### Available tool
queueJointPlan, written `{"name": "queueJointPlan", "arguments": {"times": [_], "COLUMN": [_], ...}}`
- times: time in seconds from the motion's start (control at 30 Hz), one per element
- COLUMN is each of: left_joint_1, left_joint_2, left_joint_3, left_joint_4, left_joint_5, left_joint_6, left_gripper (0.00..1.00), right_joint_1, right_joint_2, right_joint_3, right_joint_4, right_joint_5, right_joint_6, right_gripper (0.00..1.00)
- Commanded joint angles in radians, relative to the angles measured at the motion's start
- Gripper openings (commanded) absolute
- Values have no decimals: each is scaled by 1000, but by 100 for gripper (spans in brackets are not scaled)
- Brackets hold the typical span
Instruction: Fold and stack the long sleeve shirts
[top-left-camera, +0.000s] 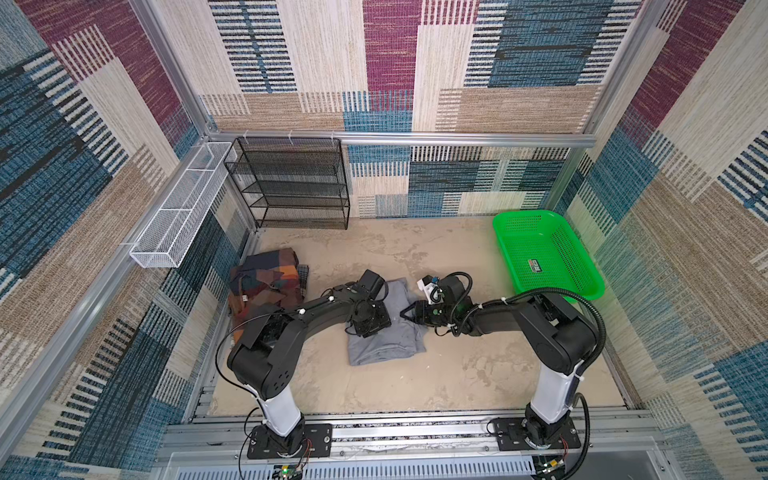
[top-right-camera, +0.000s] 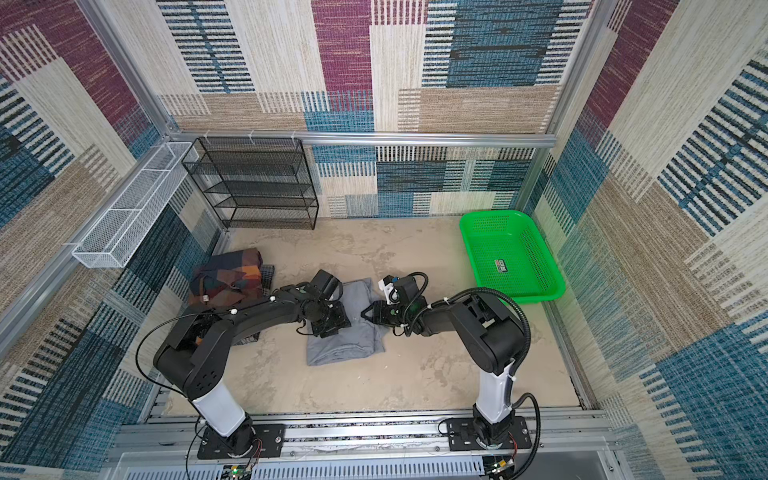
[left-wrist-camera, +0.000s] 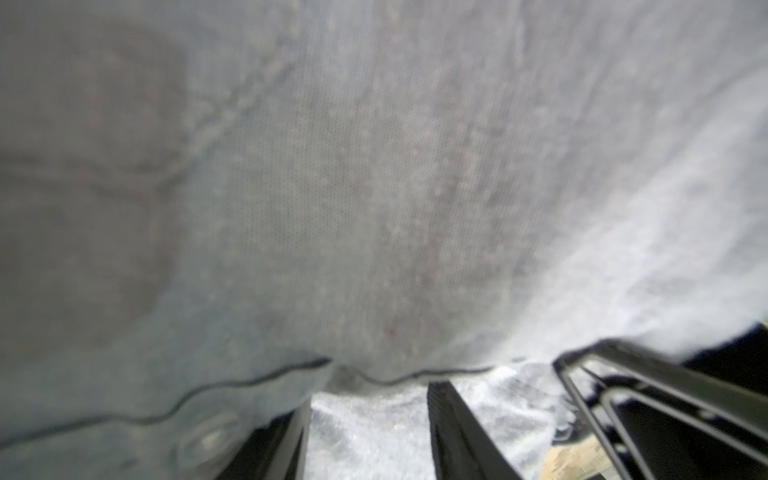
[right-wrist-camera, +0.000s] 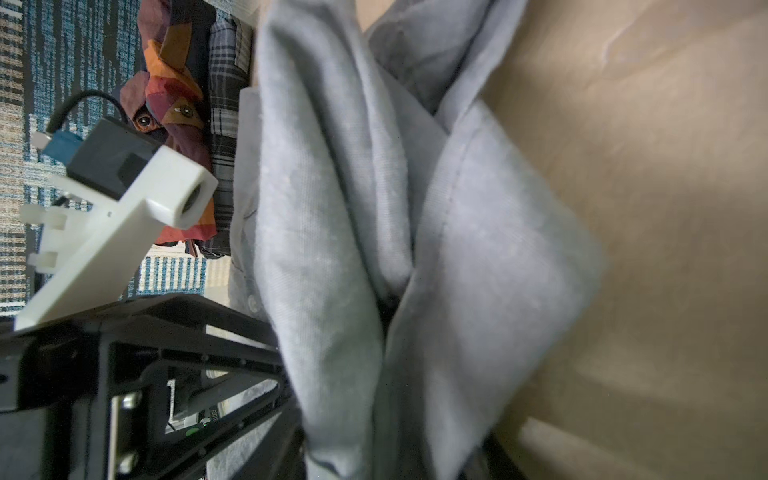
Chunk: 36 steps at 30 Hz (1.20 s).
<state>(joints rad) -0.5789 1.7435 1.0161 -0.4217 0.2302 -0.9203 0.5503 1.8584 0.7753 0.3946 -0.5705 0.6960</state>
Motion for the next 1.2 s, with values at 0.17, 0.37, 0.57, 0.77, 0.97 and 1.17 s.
{"name": "queueJointPlan", "arguments": {"times": [0.17, 0.37, 0.57, 0.77, 0.97, 1.17], "left_joint_1": [-6, -6, -6, -1, 19, 76], "left_joint_2": [11, 0, -13, -115, -285, -469], "left_joint_3": [-25, -31, -24, 23, 115, 161], "left_joint_4": [-37, -44, -56, -109, -203, -297], "left_joint_5": [-8, -10, -8, 8, -7, -37], "left_joint_6": [-10, -3, 1, 11, 35, 62], "left_gripper": [49, 49, 49, 53, 60, 62], "right_joint_1": [5, 14, 14, 13, -6, -18], "right_joint_2": [-32, -56, -95, -144, -240, -372], "right_joint_3": [-21, -17, -11, -3, 2, 83], "right_joint_4": [173, 130, 15, -147, -268, -529], "right_joint_5": [-63, -30, 57, 179, 235, 316], "right_joint_6": [58, 37, 6, -69, -124, -250], "right_gripper": [28, 14, 0, 0, 0, 0]}}
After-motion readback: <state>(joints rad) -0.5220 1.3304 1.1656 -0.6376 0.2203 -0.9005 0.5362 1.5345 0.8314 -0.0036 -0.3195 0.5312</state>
